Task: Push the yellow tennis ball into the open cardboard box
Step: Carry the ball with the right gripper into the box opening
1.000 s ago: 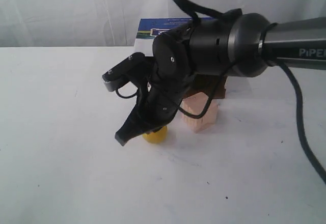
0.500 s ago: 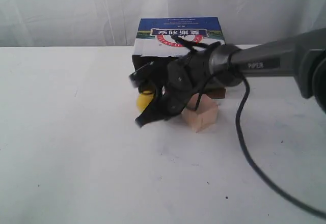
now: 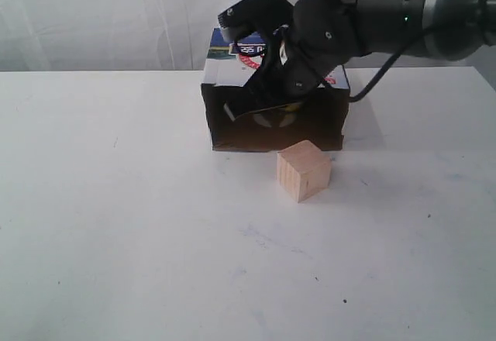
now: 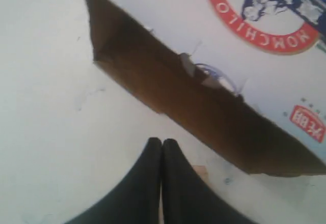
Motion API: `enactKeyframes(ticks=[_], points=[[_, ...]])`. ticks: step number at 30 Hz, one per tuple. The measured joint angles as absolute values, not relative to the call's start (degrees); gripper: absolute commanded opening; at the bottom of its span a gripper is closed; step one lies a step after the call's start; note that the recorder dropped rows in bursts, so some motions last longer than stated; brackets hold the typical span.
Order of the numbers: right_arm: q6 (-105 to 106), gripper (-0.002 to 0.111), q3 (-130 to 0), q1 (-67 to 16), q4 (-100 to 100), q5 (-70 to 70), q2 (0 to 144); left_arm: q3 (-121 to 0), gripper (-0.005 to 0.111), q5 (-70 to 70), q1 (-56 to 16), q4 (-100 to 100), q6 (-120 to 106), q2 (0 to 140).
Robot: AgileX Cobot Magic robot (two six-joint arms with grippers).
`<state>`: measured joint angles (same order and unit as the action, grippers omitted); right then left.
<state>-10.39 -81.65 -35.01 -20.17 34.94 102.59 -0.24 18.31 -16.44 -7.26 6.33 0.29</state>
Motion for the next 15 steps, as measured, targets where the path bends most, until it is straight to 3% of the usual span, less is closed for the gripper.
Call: enactKeyframes(ticks=[8, 15], points=[[-19.2, 0.000, -76.2, -38.9, -17.3, 34.3, 94.4, -0.2, 0.000, 18.3, -16.4, -7.3, 6.3, 0.3], [-19.5, 0.000, -68.4, -38.9, -12.7, 20.5, 92.1, -0.2, 0.000, 18.3, -16.4, -7.3, 6.3, 0.3]])
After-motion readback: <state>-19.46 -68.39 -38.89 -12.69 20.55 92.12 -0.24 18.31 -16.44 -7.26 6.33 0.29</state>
